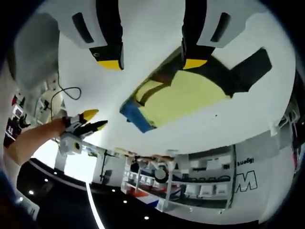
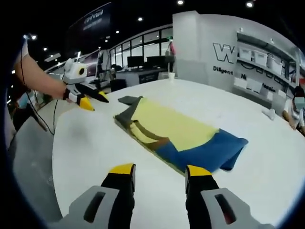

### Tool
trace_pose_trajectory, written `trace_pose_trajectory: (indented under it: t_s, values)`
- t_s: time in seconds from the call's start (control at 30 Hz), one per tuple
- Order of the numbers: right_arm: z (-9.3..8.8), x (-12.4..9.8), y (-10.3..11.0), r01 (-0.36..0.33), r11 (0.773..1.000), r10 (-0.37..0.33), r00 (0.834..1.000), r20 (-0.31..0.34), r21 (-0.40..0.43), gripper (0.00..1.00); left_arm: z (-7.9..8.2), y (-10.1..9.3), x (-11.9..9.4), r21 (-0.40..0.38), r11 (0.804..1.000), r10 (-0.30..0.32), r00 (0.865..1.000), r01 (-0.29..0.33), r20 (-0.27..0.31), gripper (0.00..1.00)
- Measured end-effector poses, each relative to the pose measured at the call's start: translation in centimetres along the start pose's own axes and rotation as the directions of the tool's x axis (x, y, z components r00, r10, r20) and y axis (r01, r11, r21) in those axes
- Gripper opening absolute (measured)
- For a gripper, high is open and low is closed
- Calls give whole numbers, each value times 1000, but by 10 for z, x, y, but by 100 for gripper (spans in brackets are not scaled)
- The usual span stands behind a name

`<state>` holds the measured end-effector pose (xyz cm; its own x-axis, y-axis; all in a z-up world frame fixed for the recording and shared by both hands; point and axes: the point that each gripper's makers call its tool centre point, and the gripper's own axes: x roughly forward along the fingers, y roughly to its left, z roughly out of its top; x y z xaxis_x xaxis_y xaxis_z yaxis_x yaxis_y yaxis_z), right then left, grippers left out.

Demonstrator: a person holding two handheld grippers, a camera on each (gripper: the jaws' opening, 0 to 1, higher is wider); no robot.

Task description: Fold the garment on the visible template until the final outline fits inside the template.

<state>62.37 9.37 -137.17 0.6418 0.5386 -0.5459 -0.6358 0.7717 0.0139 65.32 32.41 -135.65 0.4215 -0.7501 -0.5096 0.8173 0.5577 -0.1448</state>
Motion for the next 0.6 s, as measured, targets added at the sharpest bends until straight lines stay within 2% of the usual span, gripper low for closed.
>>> trace_pose_trajectory:
  t_s: [0.37,0.6]
  values:
    - [-9,23,-20,-47,998,44,997,-63,-43,27,-13,24,30,13,1000,-27,996,28,-85,42]
    - [-16,32,-32,-68,997,63,994,-93,-47,23,-21,35,40,-1,999,-46,991,46,-127,34]
